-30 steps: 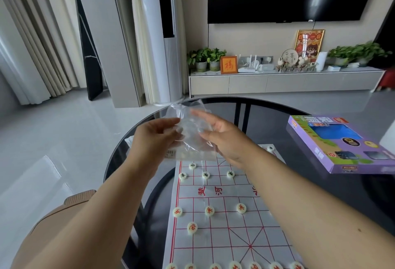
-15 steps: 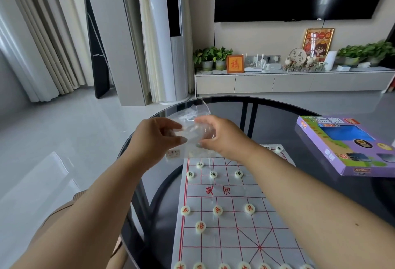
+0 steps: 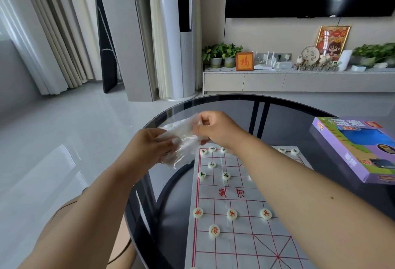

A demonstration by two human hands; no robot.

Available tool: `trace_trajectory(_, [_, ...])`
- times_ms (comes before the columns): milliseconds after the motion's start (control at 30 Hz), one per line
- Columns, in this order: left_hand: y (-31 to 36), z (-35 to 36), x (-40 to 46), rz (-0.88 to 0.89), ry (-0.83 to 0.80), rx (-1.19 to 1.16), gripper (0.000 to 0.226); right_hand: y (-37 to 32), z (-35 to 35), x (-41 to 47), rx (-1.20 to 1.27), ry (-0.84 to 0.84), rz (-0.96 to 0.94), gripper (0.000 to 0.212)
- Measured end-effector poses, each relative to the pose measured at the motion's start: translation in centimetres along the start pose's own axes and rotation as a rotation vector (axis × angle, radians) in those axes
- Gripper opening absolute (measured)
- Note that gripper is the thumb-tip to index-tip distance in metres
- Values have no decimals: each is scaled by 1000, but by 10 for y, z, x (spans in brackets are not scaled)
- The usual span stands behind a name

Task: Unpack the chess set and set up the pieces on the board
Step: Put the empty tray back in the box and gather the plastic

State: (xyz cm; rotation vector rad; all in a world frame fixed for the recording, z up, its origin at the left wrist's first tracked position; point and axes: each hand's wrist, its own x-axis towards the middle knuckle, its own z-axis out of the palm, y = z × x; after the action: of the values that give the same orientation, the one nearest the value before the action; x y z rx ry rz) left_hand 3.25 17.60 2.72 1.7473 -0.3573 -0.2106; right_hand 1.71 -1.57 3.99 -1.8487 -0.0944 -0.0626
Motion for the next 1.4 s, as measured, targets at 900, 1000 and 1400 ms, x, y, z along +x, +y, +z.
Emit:
trace_trajectory(900, [-57,-39,23,-285,303,-407,59,47,38,98,-17,447,117,8])
trace_trajectory(1000, [-57,-40,23,-256,327,-252,66,16,49,82,278,302,-6,8])
trace_trajectory(1400, [-29,-51,-1,-278,102,-701,32,4,115,35,-127,-81,-134,13])
